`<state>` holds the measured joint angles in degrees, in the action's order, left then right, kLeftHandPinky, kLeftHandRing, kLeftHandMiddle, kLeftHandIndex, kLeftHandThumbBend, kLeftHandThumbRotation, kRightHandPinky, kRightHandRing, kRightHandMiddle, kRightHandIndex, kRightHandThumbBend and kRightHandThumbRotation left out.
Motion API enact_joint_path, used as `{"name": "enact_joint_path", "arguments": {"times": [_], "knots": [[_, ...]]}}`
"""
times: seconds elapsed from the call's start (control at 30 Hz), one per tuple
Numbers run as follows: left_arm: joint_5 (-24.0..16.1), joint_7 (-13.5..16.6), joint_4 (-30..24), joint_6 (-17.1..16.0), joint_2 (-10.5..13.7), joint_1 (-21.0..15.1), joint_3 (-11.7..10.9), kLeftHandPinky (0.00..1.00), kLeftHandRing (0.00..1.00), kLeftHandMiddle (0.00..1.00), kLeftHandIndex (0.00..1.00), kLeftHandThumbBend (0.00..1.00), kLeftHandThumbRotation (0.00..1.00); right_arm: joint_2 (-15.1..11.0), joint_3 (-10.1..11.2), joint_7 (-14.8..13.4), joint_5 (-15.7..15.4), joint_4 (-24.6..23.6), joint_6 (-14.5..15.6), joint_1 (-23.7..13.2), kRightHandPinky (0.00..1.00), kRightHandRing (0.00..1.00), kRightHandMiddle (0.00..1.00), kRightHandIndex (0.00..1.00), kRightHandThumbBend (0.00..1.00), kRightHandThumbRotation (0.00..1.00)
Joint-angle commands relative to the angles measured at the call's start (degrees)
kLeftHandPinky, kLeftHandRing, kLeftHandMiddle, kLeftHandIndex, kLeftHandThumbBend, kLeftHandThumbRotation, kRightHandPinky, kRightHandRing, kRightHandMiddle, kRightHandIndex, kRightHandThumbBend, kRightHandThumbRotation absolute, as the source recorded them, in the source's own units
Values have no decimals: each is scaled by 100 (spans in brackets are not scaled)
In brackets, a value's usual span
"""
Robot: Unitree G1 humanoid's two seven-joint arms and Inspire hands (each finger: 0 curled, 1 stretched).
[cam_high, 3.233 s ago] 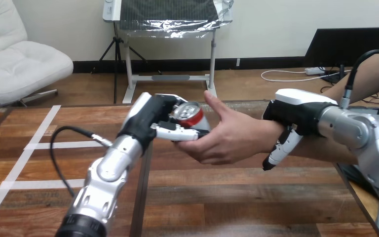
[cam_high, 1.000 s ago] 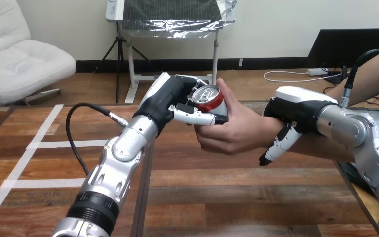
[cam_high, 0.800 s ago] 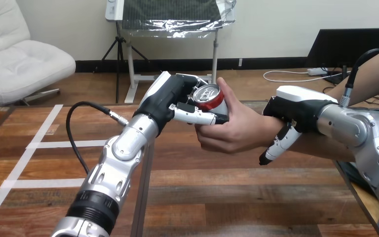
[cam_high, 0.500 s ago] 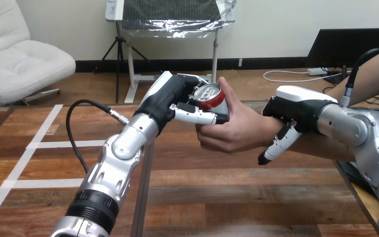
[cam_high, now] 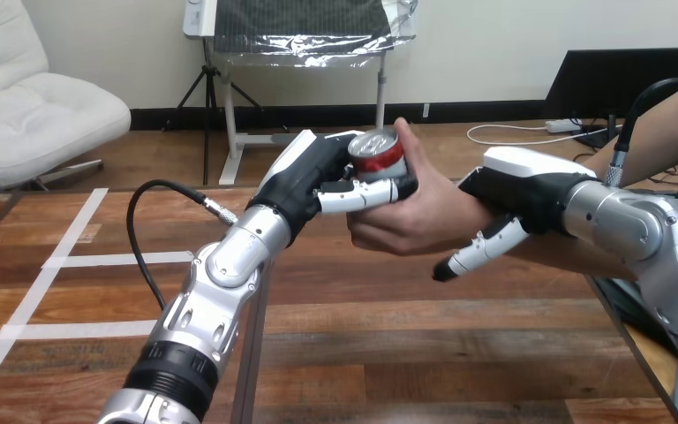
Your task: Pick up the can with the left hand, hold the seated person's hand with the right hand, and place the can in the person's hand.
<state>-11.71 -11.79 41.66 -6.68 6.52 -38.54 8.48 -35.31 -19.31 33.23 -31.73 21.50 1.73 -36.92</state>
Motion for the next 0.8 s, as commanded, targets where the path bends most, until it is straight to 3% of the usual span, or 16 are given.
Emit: {"name": "enact_joint_path", "arguments": {"times": [0.0,0.23,0.47,0.77], "knots": [[34,42,-357,-122,-53,-86,21,73,81,83,81,67,75,53,123,-87,174,-259,-170,108,52,60,67,71,86,56],[8,41,-408,-204,15,62,16,77,84,85,82,67,77,-23,255,-184,358,-373,-359,320,58,68,74,77,91,65],[0,50,-452,-300,62,177,4,78,84,85,82,69,74,-60,332,-77,479,-466,-278,436,61,74,78,81,94,68],[29,52,-447,-392,107,309,-44,78,84,84,82,71,72,-101,394,137,605,-663,-31,548,73,86,86,87,99,74]]}}
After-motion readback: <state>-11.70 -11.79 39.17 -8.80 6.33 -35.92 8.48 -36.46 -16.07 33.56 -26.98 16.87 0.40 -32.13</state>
